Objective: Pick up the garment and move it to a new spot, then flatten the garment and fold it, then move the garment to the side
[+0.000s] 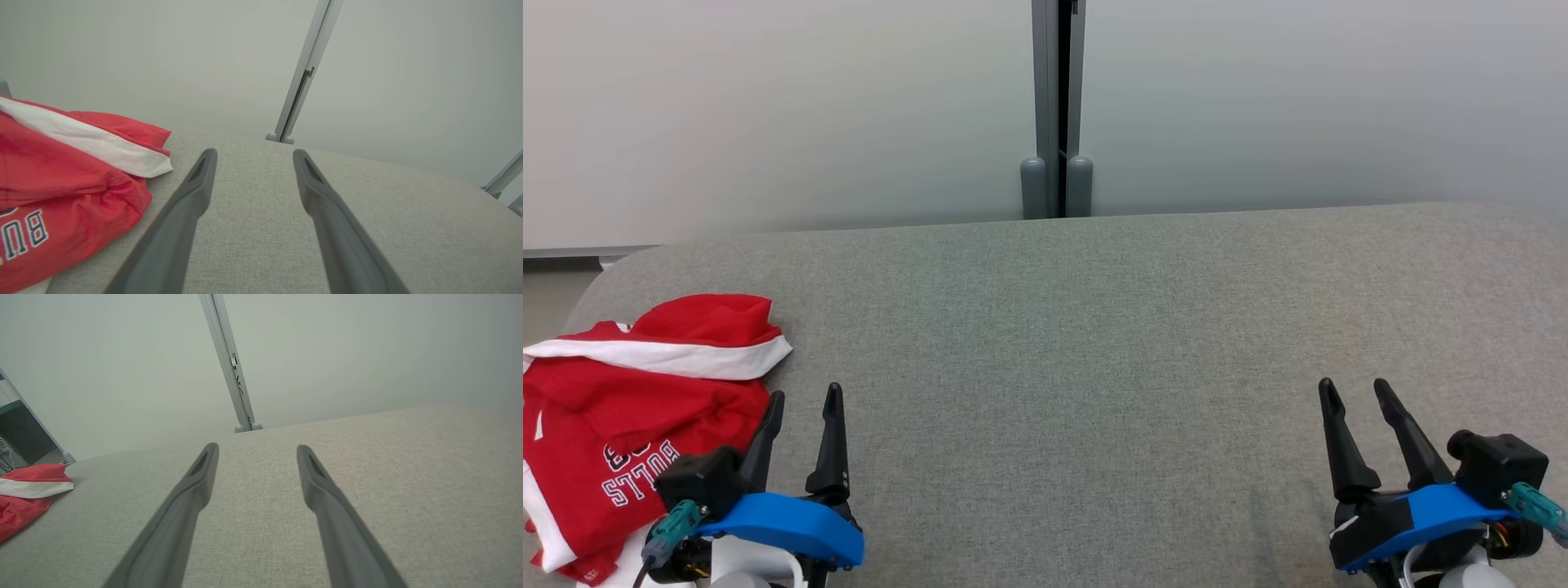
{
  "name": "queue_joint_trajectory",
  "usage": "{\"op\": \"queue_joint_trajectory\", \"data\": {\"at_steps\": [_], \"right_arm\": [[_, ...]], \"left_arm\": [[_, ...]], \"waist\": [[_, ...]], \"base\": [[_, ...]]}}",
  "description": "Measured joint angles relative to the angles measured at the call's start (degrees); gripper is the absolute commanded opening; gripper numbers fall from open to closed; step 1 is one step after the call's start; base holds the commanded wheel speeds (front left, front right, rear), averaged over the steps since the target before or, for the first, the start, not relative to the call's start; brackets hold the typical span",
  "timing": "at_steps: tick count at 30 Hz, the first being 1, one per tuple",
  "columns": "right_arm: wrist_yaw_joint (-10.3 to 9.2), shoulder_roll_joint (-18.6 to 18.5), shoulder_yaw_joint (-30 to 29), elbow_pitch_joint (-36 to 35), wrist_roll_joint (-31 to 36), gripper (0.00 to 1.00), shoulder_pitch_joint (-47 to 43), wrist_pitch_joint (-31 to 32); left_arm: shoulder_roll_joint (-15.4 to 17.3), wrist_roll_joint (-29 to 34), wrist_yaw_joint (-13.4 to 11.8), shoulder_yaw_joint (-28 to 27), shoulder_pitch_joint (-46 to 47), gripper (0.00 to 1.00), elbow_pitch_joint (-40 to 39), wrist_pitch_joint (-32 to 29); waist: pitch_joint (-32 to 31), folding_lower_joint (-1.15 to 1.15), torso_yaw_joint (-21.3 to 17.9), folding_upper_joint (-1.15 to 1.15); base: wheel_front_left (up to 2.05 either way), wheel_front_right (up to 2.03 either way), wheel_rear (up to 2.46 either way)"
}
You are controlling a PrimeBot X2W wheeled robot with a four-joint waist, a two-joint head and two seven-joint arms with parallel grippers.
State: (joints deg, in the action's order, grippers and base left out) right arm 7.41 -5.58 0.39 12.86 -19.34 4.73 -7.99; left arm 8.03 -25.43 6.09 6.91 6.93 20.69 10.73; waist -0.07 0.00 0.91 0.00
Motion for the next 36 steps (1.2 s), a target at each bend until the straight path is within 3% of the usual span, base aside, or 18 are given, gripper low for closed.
{"op": "queue_joint_trajectory", "data": {"at_steps": [36], "right_arm": [[0.07,1.2,0.5,2.3,14.3,1.0,-0.4,-3.5]], "left_arm": [[0.4,12.8,-0.7,1.2,1.0,1.0,5.5,4.1]], "waist": [[0.2,0.0,0.5,0.0]], "base": [[0.0,0.0,0.0]]}}
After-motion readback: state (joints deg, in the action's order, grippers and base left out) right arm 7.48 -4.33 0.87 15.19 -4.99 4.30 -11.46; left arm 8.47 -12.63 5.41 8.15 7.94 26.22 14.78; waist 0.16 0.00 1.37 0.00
